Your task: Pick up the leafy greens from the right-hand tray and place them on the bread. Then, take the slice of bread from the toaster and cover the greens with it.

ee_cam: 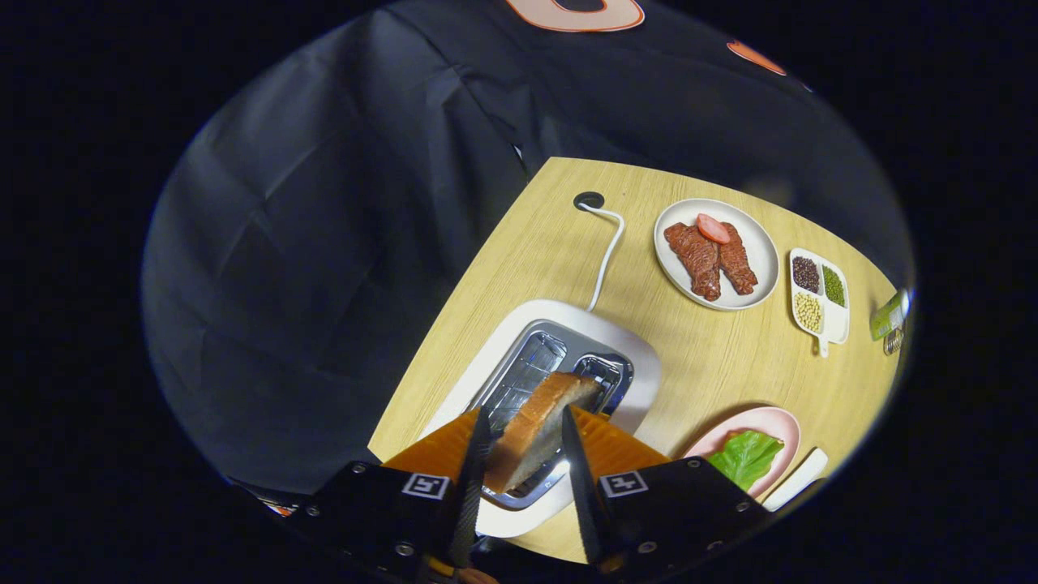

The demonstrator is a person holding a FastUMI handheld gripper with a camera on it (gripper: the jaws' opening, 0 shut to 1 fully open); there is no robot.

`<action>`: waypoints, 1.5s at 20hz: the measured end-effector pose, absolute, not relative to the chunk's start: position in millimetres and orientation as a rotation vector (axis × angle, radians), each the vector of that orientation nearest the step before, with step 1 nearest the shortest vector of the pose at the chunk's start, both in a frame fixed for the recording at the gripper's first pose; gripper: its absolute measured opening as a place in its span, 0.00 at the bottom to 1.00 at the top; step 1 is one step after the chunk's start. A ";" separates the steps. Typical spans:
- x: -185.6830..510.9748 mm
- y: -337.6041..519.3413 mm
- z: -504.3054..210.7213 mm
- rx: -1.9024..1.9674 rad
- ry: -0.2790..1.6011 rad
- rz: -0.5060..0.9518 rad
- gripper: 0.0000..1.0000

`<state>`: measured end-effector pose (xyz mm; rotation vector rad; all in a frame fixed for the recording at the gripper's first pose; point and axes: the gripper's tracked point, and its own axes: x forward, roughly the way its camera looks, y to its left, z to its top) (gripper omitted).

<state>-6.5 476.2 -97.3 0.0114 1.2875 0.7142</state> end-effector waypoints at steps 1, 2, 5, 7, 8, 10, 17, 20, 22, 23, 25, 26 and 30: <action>-4.3 471.8 -99.0 0.005 1.285 0.691 0.49; -3.2 467.5 -98.1 0.000 1.285 0.681 0.40; -4.7 462.0 -100.9 -0.010 1.285 0.696 0.20; -5.2 458.4 -97.9 0.005 1.283 0.706 0.15; -5.6 457.8 -95.0 0.023 1.285 0.715 0.15; -2.6 457.1 -86.7 0.053 1.259 0.733 0.15; 3.0 438.1 -40.9 0.207 1.190 0.785 0.15; 7.0 425.3 -19.0 0.310 1.159 0.808 0.15; 11.7 408.0 -13.1 0.332 1.122 0.808 0.15; 11.1 402.1 -10.2 0.345 1.110 0.812 0.15; 8.9 386.2 -8.0 0.387 1.095 0.815 0.15; 9.8 377.6 -9.7 0.389 1.085 0.814 0.15; 4.3 352.1 -21.0 0.413 1.047 0.820 0.15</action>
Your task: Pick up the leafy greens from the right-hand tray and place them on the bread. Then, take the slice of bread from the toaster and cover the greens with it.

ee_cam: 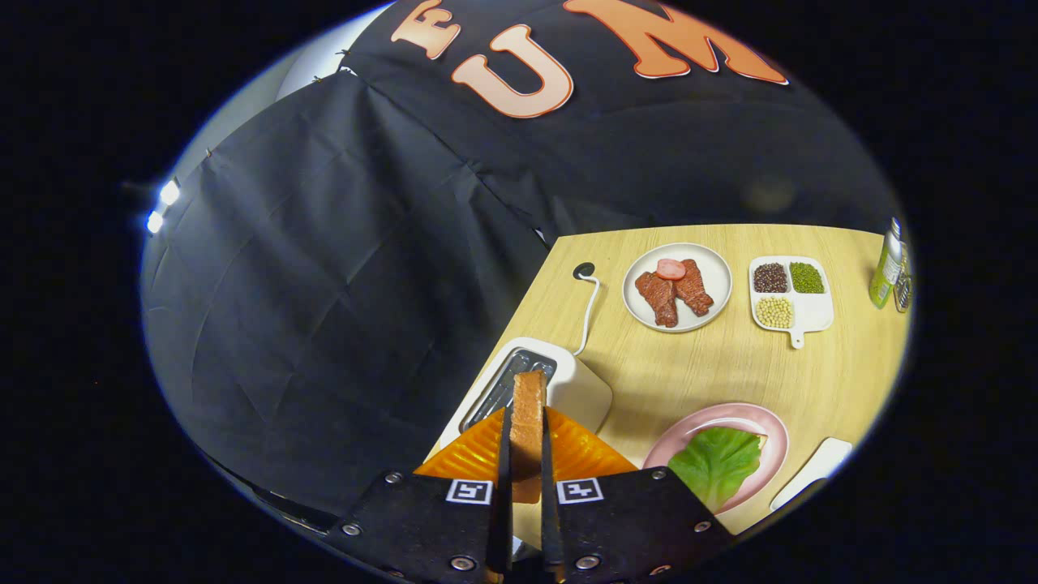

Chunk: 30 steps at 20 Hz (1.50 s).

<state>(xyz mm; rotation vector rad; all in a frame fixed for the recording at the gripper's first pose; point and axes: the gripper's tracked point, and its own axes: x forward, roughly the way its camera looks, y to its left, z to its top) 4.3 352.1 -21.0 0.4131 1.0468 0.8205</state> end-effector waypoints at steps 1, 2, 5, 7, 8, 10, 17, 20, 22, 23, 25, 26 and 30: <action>2.3 346.0 -25.8 0.416 1.043 0.822 0.15; 2.2 339.1 -29.7 0.421 1.039 0.819 0.15; 0.8 320.1 -45.0 0.441 1.029 0.810 0.15; -1.4 304.4 -57.5 0.454 1.037 0.795 0.15; -2.6 298.3 -63.9 0.464 1.041 0.783 0.15; -1.0 284.9 -76.7 0.481 1.049 0.765 0.15; -13.8 260.2 -112.0 0.510 1.047 0.771 0.15; -18.9 248.7 -132.6 0.503 1.062 0.762 0.15; -21.1 243.9 -143.6 0.522 1.069 0.759 0.15; -21.5 241.5 -151.8 0.535 1.074 0.756 0.15; -22.3 237.0 -171.8 0.548 1.090 0.745 0.15; -22.8 234.2 -182.1 0.547 1.102 0.737 0.15; -26.3 221.1 -207.2 0.600 1.165 0.702 0.15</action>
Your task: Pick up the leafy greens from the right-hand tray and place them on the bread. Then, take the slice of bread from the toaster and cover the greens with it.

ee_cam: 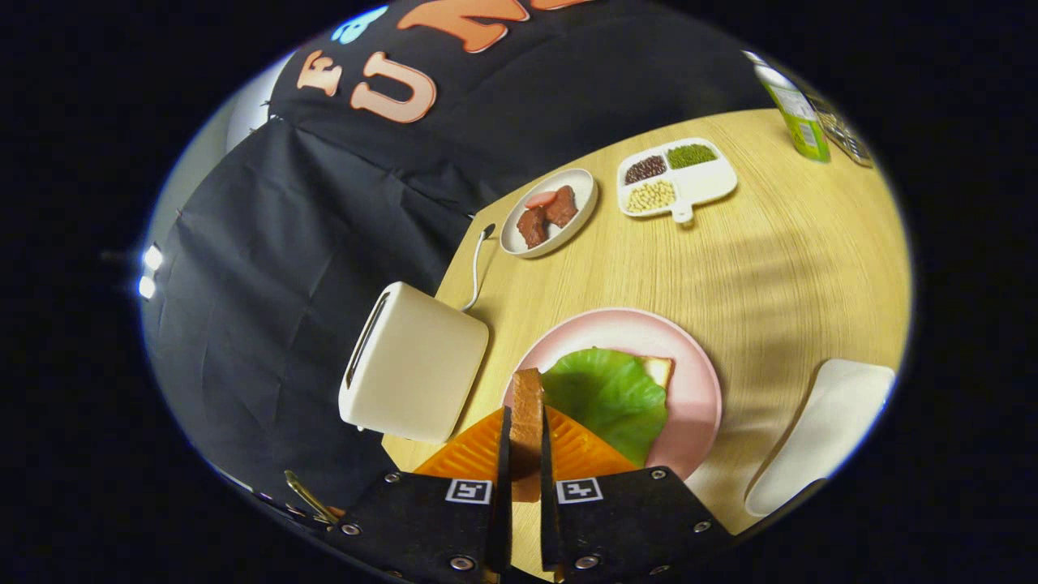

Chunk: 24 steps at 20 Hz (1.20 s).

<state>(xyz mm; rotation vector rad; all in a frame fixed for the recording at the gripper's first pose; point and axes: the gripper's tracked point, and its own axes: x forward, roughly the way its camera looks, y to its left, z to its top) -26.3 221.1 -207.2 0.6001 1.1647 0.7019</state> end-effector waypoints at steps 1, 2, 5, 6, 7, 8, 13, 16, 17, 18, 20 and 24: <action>-25.6 218.6 -214.3 0.592 1.171 0.692 0.15; -25.2 217.6 -216.6 0.592 1.174 0.691 0.15; -26.2 212.2 -221.6 0.535 1.155 0.689 0.15; -26.9 211.7 -223.2 0.517 1.149 0.692 0.15; -26.9 211.6 -223.8 0.503 1.142 0.691 0.15; -25.4 209.9 -226.6 0.492 1.140 0.681 0.15; -18.1 199.8 -226.6 0.447 1.097 0.643 0.26; -1.5 182.3 -223.0 0.361 1.003 0.561 0.50; 4.4 177.6 -215.7 0.349 0.961 0.542 0.56; 11.1 172.8 -208.2 0.340 0.918 0.520 0.62; 24.7 162.9 -189.8 0.316 0.822 0.477 0.69; 51.0 140.9 -139.1 0.238 0.594 0.394 0.84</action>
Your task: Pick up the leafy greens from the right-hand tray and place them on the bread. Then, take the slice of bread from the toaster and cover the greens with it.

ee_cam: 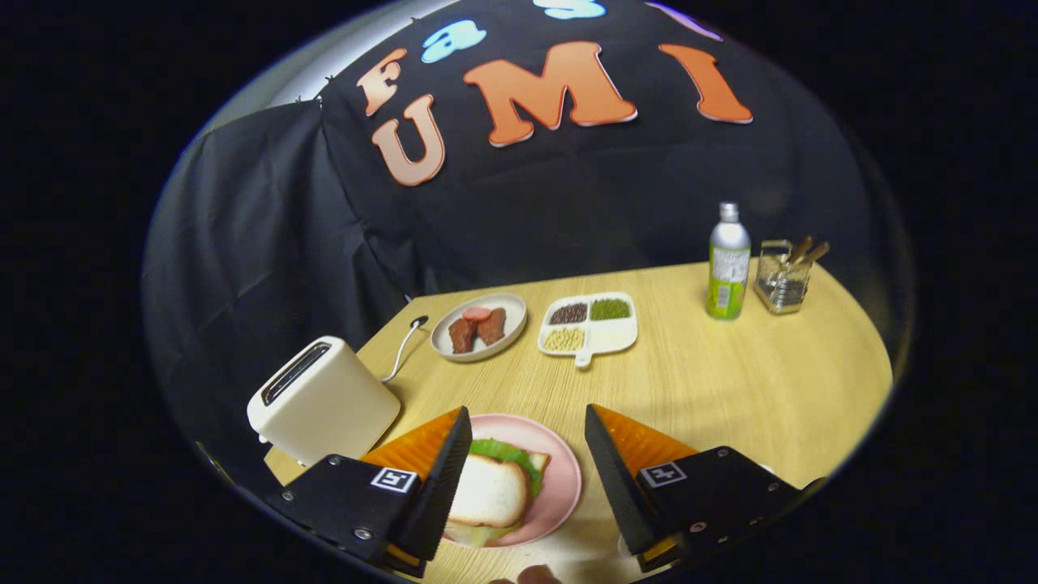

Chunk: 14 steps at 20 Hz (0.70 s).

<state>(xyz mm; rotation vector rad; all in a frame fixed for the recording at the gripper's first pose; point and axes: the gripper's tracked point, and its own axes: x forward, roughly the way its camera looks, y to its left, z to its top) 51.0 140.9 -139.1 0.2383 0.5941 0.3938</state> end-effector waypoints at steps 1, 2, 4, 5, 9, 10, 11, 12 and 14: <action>54.6 136.2 -125.9 0.215 0.541 0.376 0.88; 56.4 132.6 -114.4 0.191 0.497 0.360 0.92; 58.0 130.1 -91.7 0.158 0.418 0.337 0.93; 58.5 130.9 -81.9 0.151 0.382 0.333 0.94; 58.2 132.2 -41.5 0.142 0.238 0.321 0.97; 59.0 130.2 -33.2 0.132 0.206 0.309 0.97; 57.9 129.5 -24.4 0.121 0.168 0.302 0.97; 58.3 127.3 -14.2 0.109 0.127 0.289 0.97; 55.2 122.5 4.8 0.081 0.053 0.270 0.97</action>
